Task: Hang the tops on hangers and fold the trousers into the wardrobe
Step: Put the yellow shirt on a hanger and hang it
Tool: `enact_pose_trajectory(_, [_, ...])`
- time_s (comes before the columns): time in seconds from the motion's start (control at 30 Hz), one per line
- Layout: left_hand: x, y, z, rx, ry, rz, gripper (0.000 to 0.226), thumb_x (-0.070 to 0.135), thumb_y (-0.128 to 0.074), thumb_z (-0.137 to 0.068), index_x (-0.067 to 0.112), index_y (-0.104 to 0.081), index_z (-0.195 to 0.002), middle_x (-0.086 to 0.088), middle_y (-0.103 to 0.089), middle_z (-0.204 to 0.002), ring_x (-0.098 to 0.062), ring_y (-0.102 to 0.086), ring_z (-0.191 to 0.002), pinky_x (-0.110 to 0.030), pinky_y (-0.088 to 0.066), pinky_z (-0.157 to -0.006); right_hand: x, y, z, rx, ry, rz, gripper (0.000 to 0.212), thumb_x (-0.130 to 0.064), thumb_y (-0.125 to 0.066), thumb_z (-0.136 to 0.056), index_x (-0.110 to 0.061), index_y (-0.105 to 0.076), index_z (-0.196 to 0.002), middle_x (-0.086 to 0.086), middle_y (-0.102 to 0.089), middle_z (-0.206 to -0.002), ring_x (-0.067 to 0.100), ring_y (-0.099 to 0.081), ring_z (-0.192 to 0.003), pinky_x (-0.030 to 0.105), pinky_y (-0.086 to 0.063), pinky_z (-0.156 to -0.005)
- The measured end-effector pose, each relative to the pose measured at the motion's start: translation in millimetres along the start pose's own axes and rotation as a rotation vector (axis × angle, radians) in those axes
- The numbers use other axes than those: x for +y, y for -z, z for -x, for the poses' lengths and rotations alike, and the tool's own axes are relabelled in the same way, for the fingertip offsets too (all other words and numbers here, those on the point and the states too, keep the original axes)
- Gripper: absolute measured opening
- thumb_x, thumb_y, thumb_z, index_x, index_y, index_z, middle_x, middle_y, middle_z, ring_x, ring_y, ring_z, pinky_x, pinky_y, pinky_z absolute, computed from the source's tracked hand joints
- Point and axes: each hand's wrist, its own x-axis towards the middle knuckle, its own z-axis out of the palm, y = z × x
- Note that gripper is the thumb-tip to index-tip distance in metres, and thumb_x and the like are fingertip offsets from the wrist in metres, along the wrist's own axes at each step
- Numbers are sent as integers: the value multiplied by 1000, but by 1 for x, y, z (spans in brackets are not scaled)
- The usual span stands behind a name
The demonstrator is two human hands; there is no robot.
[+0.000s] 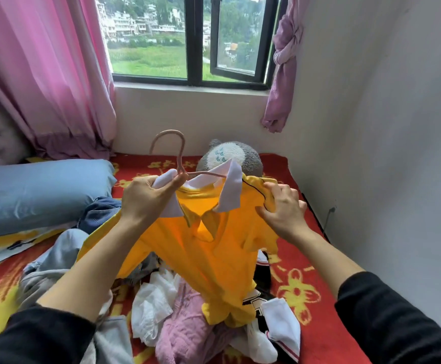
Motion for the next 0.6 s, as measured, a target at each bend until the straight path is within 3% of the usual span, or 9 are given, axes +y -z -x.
enact_pose_trajectory(0.07, [13,16,-10,4,-43,31,67,81,-48,-65,17,-41,-46,3,-41,-45,-11,-40,-44,-25,-29,-47,-14,8,-14,21,85,17,54,-53,-39,-90,-25,-47,-135,1,-49,-133,21,-36,-127,44,-24,-98])
enact_pose_trajectory(0.13, [26,34,-19,26,-69,51,73,80,-50,-66,9,-46,-48,-2,-43,-47,-13,-42,-46,-26,-30,-48,-32,20,-27,107,175,-3,58,-58,-31,-90,-21,-51,-130,3,-53,-130,22,-42,-124,44,-24,-96])
enact_pose_trajectory(0.27, [43,80,-35,112,-88,86,78,75,-62,-70,2,-43,-52,-4,-39,-48,-12,-38,-46,-27,-29,-49,-54,44,-38,355,211,-156,50,-54,-47,-93,-12,-51,-119,7,-51,-117,25,-47,-109,49,-34,-93])
enact_pose_trajectory(0.33, [54,105,-39,145,-96,76,83,77,-61,-69,-3,-42,-57,-5,-37,-50,-12,-37,-46,-27,-29,-50,-62,58,-42,429,249,-294,43,-45,-55,-93,-11,-54,-120,8,-53,-117,23,-50,-106,45,-40,-90])
enact_pose_trajectory(0.43, [71,137,-41,248,-98,45,73,75,-62,-69,8,-36,-54,7,-26,-44,-6,-26,-39,-22,-23,-44,-74,79,-46,377,512,-471,30,-33,-55,-94,-9,-67,-108,4,-68,-99,19,-65,-86,35,-54,-73])
enact_pose_trajectory(0.5, [79,156,-39,309,-81,40,70,72,-63,-70,12,-31,-54,8,-22,-44,-6,-23,-39,-24,-21,-46,-84,91,-45,276,646,-583,19,-29,-55,-95,-21,-71,-102,-9,-71,-90,9,-67,-80,26,-55,-68])
enact_pose_trajectory(0.57, [84,174,-33,341,-88,24,68,69,-63,-72,14,-28,-52,10,-21,-42,-6,-23,-40,-24,-20,-46,-95,98,-42,117,677,-669,18,-32,-54,-95,-40,-70,-96,-17,-72,-85,4,-67,-79,22,-55,-70])
enact_pose_trajectory(0.6, [85,182,-28,347,-95,5,68,69,-62,-73,14,-28,-51,9,-21,-42,-6,-23,-40,-22,-21,-45,-101,100,-39,24,648,-709,19,-34,-54,-95,-39,-72,-92,-11,-73,-84,8,-68,-79,27,-56,-72])
